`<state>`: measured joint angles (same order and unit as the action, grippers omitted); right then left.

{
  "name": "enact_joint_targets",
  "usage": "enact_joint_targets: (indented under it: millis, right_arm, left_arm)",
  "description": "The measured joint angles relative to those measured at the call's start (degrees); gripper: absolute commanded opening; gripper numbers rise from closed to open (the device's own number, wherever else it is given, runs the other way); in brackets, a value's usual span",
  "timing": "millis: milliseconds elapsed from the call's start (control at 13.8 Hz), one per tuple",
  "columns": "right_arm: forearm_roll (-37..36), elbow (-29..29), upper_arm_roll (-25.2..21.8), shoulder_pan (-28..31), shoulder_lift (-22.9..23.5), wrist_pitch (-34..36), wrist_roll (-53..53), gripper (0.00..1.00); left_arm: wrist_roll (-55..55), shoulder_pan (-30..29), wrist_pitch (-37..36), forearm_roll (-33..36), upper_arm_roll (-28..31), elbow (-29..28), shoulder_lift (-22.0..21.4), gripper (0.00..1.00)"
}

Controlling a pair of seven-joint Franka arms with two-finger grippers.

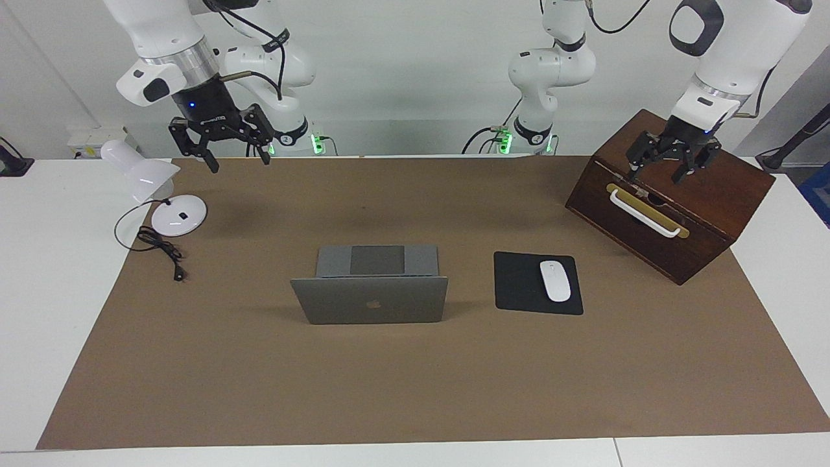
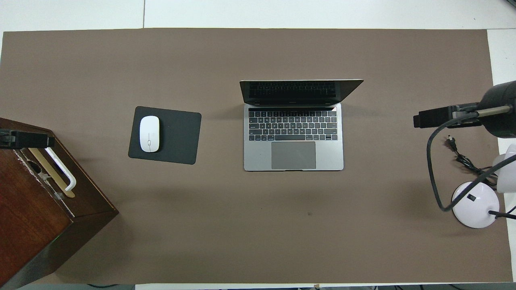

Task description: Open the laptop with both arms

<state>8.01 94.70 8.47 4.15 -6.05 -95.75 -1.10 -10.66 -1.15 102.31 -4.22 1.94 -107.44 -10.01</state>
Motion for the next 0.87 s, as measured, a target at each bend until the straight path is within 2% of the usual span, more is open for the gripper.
enact_joint_targets:
  millis: [217,362,651,868]
  right_arm:
    - [-0.11,0.0,0.01,0.0,-0.29,-0.05,0.0,1.0]
    - [-1.25,0.09,-0.01,0.0,-0.29,-0.33,0.0,1.0]
    - [-3.98,1.85,-1.3,0.02,-0.29,-0.65,0.0,1.0]
    - [-6.15,4.03,-3.48,-0.11,-0.8,-0.67,0.0,1.0]
  left_arm:
    - [1.01,-0.08,-0.15,0.0,0.03,1.96,0.34,1.0]
    - [1.26,-0.09,-2.2,0.0,0.04,5.34,1.48,1.0]
    - [1.87,-0.1,-7.46,0.0,0.04,13.65,6.19,1.0]
    - [4.85,-0.07,-7.5,0.0,-0.26,15.28,9.68,1.0]
